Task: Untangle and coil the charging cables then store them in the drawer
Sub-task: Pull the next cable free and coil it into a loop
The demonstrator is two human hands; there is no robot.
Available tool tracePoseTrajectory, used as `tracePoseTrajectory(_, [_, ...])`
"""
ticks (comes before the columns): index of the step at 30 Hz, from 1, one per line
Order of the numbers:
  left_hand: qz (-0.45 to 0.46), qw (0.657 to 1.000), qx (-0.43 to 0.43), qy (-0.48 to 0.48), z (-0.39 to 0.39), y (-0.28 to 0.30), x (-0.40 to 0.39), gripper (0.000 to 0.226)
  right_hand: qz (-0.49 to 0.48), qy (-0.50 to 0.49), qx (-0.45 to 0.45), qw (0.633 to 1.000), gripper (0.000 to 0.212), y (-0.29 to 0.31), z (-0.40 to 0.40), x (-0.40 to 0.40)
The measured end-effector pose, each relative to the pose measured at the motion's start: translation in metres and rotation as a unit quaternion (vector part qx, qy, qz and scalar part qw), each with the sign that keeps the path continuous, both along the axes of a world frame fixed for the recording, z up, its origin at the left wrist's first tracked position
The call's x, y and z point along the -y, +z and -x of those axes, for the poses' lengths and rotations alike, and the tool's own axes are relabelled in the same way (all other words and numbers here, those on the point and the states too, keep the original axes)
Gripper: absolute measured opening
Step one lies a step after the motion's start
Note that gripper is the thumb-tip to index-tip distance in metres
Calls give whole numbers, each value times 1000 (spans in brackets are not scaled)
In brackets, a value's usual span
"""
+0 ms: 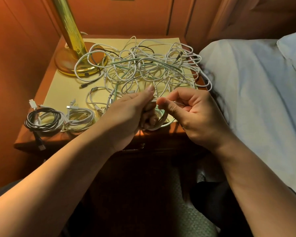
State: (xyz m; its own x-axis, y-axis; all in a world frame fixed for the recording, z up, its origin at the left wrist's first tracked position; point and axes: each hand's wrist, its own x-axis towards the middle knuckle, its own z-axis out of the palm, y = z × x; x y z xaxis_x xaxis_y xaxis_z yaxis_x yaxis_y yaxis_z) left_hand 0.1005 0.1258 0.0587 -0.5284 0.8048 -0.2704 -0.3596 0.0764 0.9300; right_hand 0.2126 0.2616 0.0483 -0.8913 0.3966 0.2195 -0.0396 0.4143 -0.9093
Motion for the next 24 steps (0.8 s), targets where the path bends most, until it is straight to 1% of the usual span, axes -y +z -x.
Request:
tracePoseTrajectory(3, [-17, 999, -37, -9, -1, -1, 1, 45, -10, -7, -5, 1000, 19, 2, -1, -2])
tracePoseTrajectory(5, [-34, 999, -31, -8, -2, 0, 1, 42, -1, -7, 5, 1000, 19, 3, -1, -2])
tracePoseTrajectory(7, [-56, 998, -11, -3, -1, -2, 1, 41, 21, 8, 20, 1000, 18, 4, -3, -3])
tracePoseTrajectory(9, [-80, 997, 5, 6, 3, -4, 1, 40, 23, 30, 32, 999, 13, 4, -6, -5])
tracePoseTrajectory(12, [-98, 994, 34, 22, 11, -6, 3, 41, -17, 37, 32, 999, 16, 1, -8, -6])
tracePoseTrajectory(14, [-103, 992, 73, 13, 15, -6, 4, 40, -53, 28, 26, 998, 15, -1, -10, -10])
tracePoseTrajectory(16, [-101, 989, 110, 4, 16, -6, 5, 41, -59, 23, 38, 997, 15, -2, -12, -12])
tracePoseTrajectory(20, [-65, 990, 120, 28, 13, -9, 3, 48, 0, 27, 43, 999, 22, -5, -12, -9])
tracePoseTrajectory(22, [-56, 989, 129, 37, 12, -10, 0, 46, 66, 25, 30, 997, 23, -5, -9, -6])
tracePoseTrajectory(24, [-43, 988, 140, 43, 10, -12, -2, 41, 161, 24, 28, 986, 22, -4, -5, -3])
